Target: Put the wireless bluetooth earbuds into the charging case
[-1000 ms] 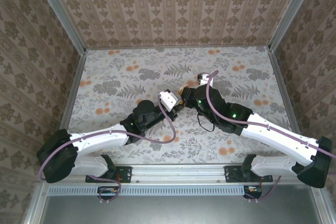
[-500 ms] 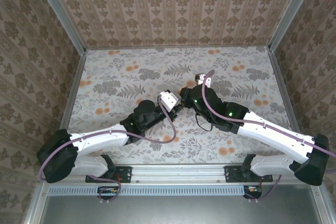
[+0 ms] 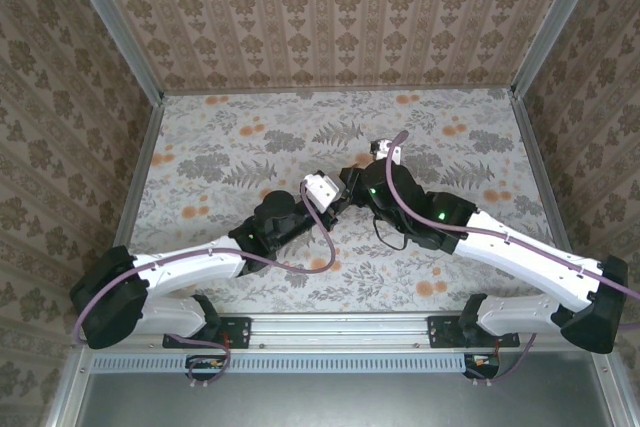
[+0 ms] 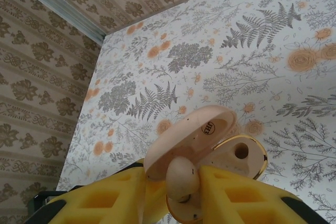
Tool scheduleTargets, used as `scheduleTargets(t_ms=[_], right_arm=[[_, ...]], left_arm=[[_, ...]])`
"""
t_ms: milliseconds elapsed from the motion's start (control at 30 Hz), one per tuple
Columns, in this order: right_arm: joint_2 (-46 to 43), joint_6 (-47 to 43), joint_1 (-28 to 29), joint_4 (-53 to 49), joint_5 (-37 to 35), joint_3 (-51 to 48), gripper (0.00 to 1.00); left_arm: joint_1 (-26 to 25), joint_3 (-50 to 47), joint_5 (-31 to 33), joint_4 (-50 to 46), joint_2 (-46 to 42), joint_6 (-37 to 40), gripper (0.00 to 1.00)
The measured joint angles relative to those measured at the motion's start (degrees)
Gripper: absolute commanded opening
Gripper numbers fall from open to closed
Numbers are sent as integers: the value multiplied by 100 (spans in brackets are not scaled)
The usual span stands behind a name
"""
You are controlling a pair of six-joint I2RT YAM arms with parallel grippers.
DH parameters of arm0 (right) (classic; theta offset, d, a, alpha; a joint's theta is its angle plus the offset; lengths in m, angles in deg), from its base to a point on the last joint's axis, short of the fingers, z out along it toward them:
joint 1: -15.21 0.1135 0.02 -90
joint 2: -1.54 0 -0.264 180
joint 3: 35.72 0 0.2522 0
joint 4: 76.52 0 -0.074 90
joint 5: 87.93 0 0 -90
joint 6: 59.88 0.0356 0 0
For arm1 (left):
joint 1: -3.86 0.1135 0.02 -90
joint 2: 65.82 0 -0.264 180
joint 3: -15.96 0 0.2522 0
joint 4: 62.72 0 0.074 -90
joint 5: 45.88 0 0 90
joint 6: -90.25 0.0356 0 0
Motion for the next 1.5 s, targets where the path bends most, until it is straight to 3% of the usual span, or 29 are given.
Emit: scheduleTargets(t_ms=[667,867,1000,1133,1333,1500], right_arm=[[-94,-319,-22,-717,2,627,43],[-374,-597,-564,-1106,483,901,39],[-503,-756,-1069,-1300,1016,968,35],[-439,-916,-1224,-1438,1547,970,35],[-267,-1040,-1620,-1574,2295,920,35],[-136,-1104,-2201,-1823,2627,723,37]], left_arm=[[66,-2,-131,96,-127,-87,0],[579,-83,-822,96,-382,-426,0],[1064,-153,-1508,98,-549,-743,0],[1447,-175,-2240,92,-605,-990,0],[1735,-173,-3202,-144,-743,-1088,0],[1884,-173,-3523,-466,-820,-1084,0]])
